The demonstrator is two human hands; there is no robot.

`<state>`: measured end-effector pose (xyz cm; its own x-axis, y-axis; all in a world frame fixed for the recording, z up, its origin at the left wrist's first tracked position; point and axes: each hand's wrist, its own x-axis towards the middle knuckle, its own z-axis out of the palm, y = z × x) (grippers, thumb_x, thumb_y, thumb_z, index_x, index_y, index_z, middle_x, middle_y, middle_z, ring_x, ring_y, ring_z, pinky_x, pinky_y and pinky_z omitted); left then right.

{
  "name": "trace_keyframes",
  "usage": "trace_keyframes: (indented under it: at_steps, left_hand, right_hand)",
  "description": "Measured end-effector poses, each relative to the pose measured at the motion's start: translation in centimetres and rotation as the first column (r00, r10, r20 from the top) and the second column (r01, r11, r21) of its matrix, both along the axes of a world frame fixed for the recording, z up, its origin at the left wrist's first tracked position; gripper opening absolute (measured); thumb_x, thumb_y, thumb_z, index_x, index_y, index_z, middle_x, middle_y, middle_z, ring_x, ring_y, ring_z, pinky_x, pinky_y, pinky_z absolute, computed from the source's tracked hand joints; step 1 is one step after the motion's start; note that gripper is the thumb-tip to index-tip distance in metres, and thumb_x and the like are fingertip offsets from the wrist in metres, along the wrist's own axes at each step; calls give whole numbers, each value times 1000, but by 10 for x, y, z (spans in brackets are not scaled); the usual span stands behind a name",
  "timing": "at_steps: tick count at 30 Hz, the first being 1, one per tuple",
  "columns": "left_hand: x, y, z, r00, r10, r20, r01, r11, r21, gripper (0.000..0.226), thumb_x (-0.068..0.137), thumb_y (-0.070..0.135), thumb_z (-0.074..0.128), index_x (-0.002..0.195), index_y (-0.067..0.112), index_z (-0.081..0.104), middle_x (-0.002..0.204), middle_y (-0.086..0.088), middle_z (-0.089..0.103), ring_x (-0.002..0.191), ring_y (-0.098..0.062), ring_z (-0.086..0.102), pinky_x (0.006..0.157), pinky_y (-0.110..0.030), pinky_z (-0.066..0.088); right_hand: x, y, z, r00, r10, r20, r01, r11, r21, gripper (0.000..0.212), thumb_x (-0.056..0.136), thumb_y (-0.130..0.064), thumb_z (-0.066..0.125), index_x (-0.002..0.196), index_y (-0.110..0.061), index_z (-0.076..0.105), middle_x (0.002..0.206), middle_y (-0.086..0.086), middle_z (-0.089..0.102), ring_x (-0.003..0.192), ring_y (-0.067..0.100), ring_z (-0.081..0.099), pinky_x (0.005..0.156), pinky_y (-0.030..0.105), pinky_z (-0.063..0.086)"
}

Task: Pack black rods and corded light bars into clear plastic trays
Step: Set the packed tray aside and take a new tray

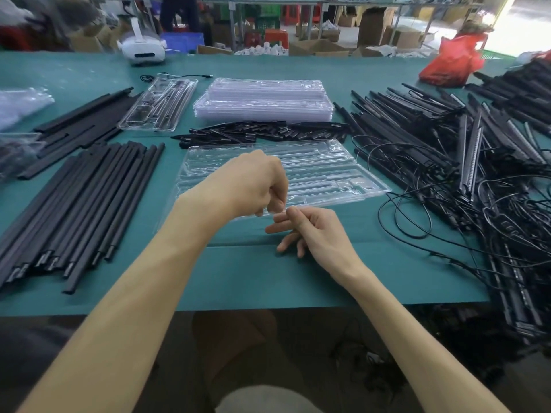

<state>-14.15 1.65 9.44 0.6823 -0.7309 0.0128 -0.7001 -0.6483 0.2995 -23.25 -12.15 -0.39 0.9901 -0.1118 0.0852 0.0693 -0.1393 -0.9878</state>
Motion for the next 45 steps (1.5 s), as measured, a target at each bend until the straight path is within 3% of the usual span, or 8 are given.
trace_keyframes:
  at_steps: [4, 19, 26, 32, 45]
  left_hand:
    - [0, 0, 1, 1000, 6, -28, -6, 1000, 7, 19, 78, 4, 74, 71, 22, 75, 52, 21, 63, 48, -4, 64, 58, -25, 56]
    - [0, 0, -1, 999, 28, -33, -27, 999, 19, 22, 80, 2, 71, 70, 21, 73, 60, 9, 69, 48, -4, 65, 58, -24, 54]
    - [2, -1, 2, 998, 22, -56, -19, 999, 46, 20, 81, 4, 73, 71, 21, 74, 52, 20, 63, 51, -7, 67, 61, -27, 57]
    - [4, -1, 3, 998, 9, -59, -7, 999, 38, 17, 80, 4, 75, 72, 19, 75, 49, 14, 62, 50, -9, 66, 61, -30, 59]
    - [14, 2, 1, 994, -6, -109, 7, 1000, 9, 20, 82, 4, 74, 72, 21, 75, 53, 16, 65, 49, -10, 65, 60, -34, 60]
  right_hand:
    - [0, 0, 0, 1000, -1, 0, 1, 1000, -11, 35, 107, -28, 46, 105, 0, 67, 94, 5, 78, 65, 28, 72, 44, 26, 45]
    - [-2, 0, 2, 1000, 12, -6, -12, 999, -53, 34, 107, -28, 46, 107, -2, 68, 96, 3, 78, 67, 29, 73, 47, 28, 47]
    - [-2, -1, 2, 1000, 18, -2, -18, 999, -43, 34, 107, -28, 46, 107, -2, 69, 96, 4, 78, 68, 30, 73, 46, 27, 47]
    - [-1, -1, 3, 1000, 21, 3, -20, 999, -43, 35, 107, -28, 46, 107, -1, 68, 96, 5, 78, 68, 30, 73, 47, 27, 46]
    - [1, -1, 5, 1000, 28, 6, -28, 999, -31, 34, 108, -27, 46, 108, -1, 68, 96, 3, 78, 68, 31, 74, 46, 27, 45]
